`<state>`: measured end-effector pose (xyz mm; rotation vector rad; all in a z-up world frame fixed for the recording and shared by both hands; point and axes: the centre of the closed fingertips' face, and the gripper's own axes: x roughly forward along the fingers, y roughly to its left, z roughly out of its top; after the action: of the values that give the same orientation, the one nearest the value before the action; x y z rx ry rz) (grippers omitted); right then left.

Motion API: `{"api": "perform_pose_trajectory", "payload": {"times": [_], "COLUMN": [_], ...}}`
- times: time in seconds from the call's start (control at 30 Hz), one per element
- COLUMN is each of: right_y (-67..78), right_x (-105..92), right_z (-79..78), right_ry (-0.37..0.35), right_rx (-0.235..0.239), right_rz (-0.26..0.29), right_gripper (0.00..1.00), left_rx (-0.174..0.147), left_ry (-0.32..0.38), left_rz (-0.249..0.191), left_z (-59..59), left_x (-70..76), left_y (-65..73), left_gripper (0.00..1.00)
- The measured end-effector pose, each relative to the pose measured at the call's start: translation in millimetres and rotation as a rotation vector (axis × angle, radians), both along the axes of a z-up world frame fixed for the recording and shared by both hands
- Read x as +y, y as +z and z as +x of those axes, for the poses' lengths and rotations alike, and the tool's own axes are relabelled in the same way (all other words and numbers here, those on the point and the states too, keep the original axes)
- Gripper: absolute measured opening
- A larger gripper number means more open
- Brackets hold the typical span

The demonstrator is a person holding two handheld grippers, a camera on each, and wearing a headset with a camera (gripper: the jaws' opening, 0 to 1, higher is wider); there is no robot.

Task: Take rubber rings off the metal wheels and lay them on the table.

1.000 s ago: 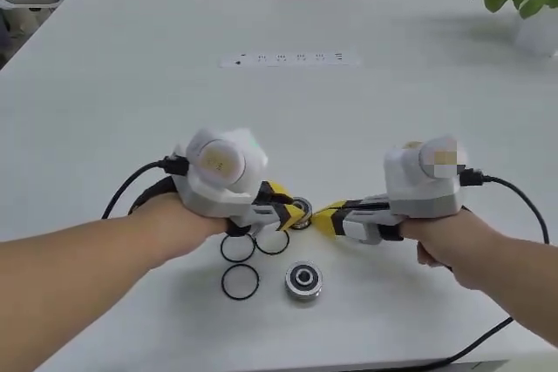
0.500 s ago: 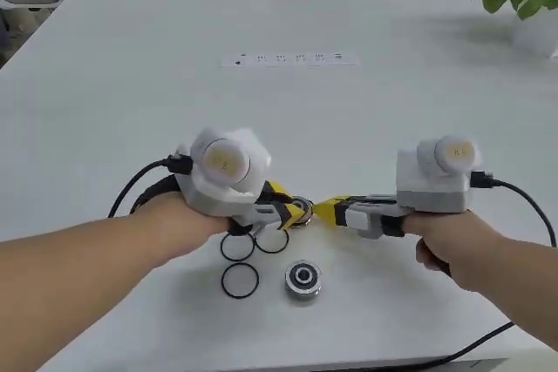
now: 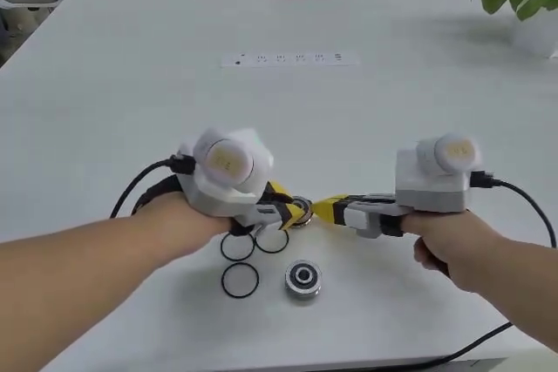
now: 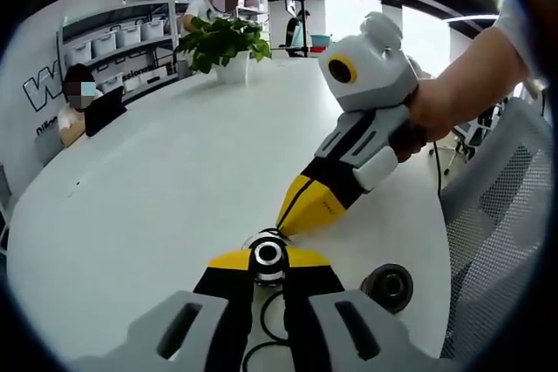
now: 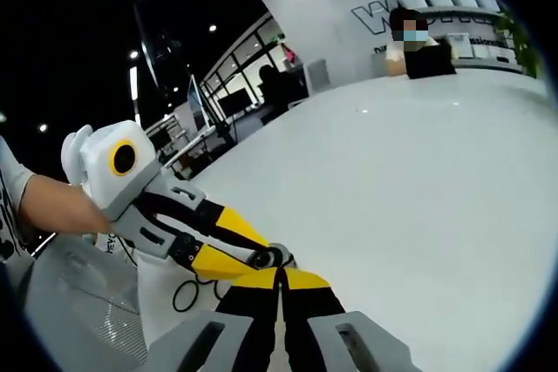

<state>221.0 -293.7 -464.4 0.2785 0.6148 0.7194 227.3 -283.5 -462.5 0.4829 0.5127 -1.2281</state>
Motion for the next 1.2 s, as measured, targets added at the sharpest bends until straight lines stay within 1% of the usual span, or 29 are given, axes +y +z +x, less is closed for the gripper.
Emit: {"api": "perform_pose_trajectory", "payload": {"times": [0.43, 0.57, 0.63, 0.67, 0.7, 0.73, 0.83, 0.9, 1.03, 1.2], "right_y": [4.1, 4.3, 7.0, 10.4, 12.4, 11.3, 13.0, 13.5, 16.7, 19.3], "right_x": [6.3, 9.5, 13.5, 17.1, 18.5, 18.5, 19.4, 19.4, 21.7, 21.4], "right_z": [-1.0, -1.1, -1.5, -2.7, -1.4, -0.7, -3.9, -4.6, -7.4, -9.6], "right_ry": [0.01, 0.021, 0.03, 0.037, 0.037, 0.05, 0.057, 0.059, 0.065, 0.074], "right_rx": [0.0, -0.003, -0.005, -0.008, -0.01, -0.023, -0.015, -0.018, -0.016, -0.019], "right_rz": [0.006, 0.0, 0.013, 0.034, 0.033, 0.009, 0.022, 0.023, 0.047, 0.056], "right_gripper": [0.0, 0.0, 0.0, 0.0, 0.0, 0.0, 0.0, 0.0, 0.0, 0.0], "left_rx": [-0.007, -0.01, -0.01, -0.009, -0.009, -0.008, -0.008, -0.008, -0.007, -0.006], "left_ry": [0.001, -0.003, -0.005, -0.005, -0.005, -0.004, -0.004, -0.003, -0.001, 0.002], "left_rz": [0.005, 0.005, 0.005, 0.006, 0.007, 0.006, 0.006, 0.006, 0.004, 0.001], "left_z": [0.3, 0.1, 0.1, -0.2, -0.2, -0.2, 0.1, 0.2, 0.4, 0.7], "left_x": [0.5, 0.5, 0.4, 0.5, 0.6, 0.5, 0.5, 0.5, 0.3, 0.4], "left_y": [0.0, 0.1, 0.0, -0.2, -0.4, -0.4, -0.5, -0.8, -0.6, -0.6], "left_gripper": [0.06, 0.06, 0.06, 0.06, 0.06, 0.06, 0.06, 0.06, 0.06, 0.06]}}
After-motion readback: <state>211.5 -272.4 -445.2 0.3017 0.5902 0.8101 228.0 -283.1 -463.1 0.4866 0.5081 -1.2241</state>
